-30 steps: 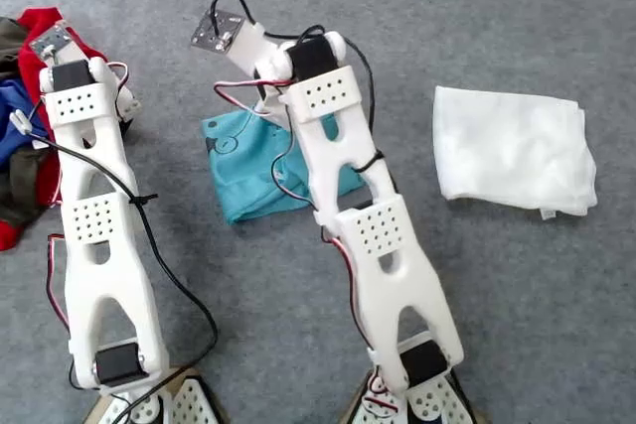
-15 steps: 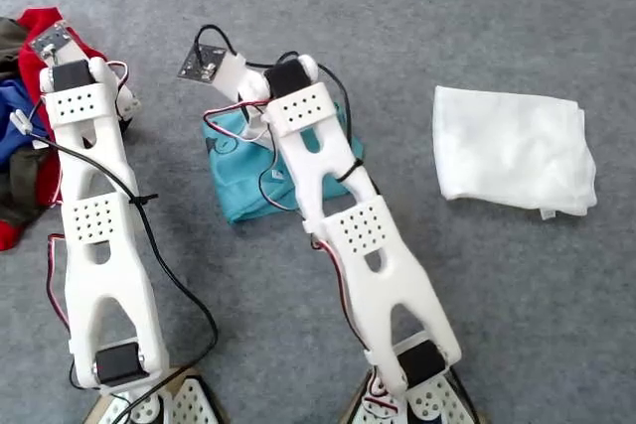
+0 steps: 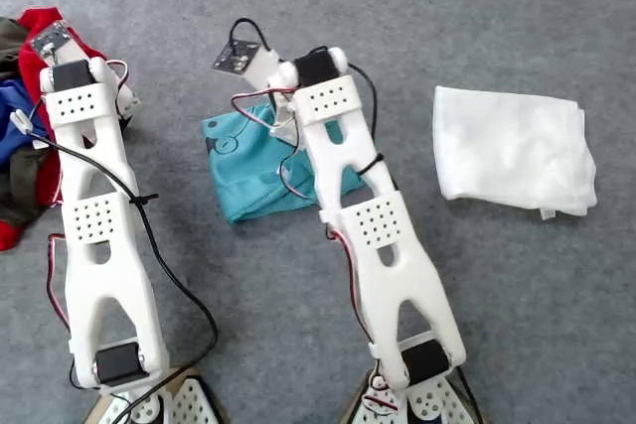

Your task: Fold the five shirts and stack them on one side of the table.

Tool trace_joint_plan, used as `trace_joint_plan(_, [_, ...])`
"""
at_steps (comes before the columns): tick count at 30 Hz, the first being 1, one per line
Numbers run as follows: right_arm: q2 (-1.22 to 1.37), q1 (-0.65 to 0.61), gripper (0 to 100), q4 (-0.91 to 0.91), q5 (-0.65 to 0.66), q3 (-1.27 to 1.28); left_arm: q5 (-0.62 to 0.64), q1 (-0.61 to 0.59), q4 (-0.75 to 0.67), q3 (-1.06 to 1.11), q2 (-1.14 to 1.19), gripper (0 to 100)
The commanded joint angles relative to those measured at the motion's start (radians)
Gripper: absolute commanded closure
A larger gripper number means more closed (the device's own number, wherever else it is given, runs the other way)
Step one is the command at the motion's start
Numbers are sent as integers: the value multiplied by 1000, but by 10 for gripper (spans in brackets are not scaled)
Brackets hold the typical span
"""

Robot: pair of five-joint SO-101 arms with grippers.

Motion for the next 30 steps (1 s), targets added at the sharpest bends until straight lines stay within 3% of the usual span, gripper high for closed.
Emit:
trace_joint_plan(1, [-117, 51, 983, 9, 9, 59, -8, 15, -12, -45, -18, 970])
trace_joint_plan(6, [-309, 124, 983, 9, 18, 289, -8, 15, -12, -45, -18, 970])
trace_joint_plan(15, [-656, 198, 983, 2, 180, 863, -8, 15, -14, -45, -20, 970])
trace_joint_plan(20, [-730, 215, 983, -60, 189, 829, -8, 19, -14, -45, -20, 970])
trace_joint_plan(26, [-613, 40, 983, -267, 189, 742, -29, 47, -14, -44, -17, 970])
trace_joint_plan(30, [-483, -6, 983, -364, 146, 665, -44, 48, -12, -44, -17, 970])
